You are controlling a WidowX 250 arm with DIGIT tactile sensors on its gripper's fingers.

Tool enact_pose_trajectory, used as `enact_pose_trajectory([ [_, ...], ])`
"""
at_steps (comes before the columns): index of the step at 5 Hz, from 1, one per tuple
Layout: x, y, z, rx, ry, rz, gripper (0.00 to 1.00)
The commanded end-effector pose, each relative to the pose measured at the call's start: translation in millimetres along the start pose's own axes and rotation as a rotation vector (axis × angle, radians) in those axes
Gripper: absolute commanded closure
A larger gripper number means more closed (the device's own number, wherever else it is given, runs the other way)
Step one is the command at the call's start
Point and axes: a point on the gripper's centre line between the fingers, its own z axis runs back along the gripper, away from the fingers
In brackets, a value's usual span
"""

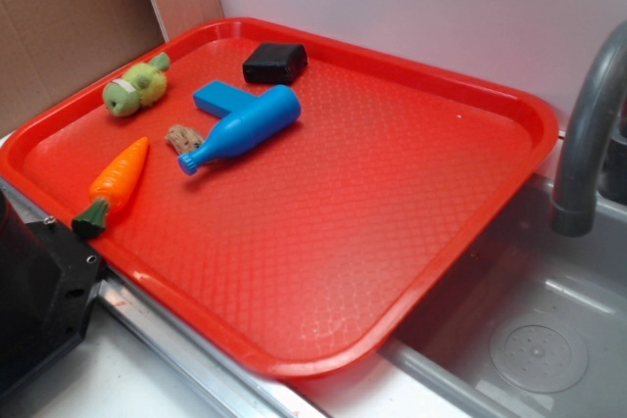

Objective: Grab the green animal.

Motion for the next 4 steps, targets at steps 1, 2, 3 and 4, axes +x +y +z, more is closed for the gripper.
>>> enact_pose_trajectory([
  [1,0,0,0,0.000,0.000,0.000,0.00],
  [2,8,51,-49,0.023,0.063,0.029,0.00],
  [3,18,97,-97,0.059,0.084,0.007,0.00],
  [4,30,128,-119,0.081,0.060,-0.040,0.00],
])
